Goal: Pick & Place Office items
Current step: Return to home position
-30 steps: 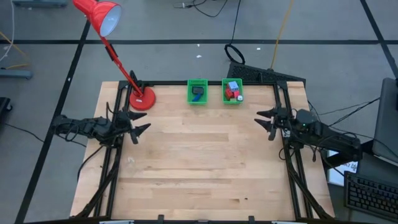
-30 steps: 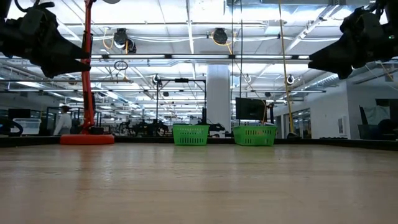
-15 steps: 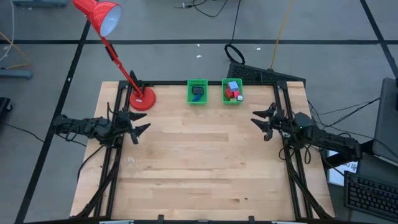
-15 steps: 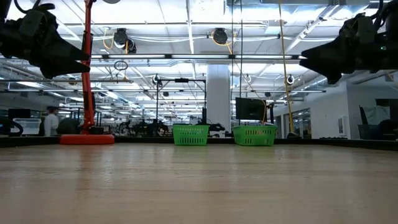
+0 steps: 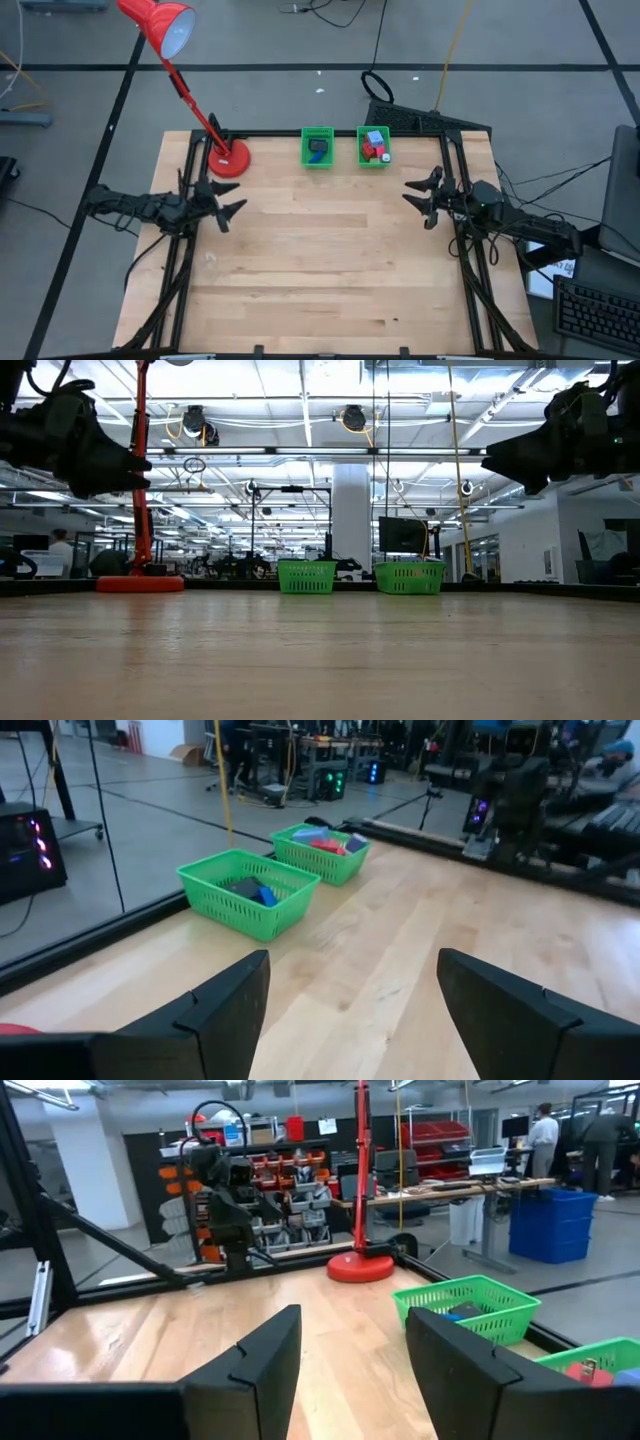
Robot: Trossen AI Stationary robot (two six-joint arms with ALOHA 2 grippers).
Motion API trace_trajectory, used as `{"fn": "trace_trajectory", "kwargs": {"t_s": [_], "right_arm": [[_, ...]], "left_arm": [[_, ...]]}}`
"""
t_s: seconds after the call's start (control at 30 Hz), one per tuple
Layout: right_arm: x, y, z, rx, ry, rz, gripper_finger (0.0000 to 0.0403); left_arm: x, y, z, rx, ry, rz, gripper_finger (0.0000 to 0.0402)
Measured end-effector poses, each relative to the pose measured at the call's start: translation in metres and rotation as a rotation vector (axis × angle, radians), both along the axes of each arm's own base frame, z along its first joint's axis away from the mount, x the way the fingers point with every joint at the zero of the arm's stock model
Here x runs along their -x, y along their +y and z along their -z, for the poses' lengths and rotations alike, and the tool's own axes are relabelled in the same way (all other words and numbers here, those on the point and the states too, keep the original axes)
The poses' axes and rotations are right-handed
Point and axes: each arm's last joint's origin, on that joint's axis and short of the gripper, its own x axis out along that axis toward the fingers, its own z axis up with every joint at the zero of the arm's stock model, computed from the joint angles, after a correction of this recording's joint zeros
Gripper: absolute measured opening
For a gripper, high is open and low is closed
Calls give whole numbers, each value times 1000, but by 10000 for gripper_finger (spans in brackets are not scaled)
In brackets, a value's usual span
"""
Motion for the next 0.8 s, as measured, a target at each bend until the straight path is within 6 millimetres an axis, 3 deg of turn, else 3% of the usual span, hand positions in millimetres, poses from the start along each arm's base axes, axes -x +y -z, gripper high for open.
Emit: {"fn": "trace_trajectory", "kwargs": {"t_s": [0.27,0.8], "right_arm": [[-1,0,3,11,26,3,170],[-4,-1,10,-47,93,5,168]], "left_arm": [[0,0,0,-13,6,2,274],[0,0,1,-1,2,4,297]]}}
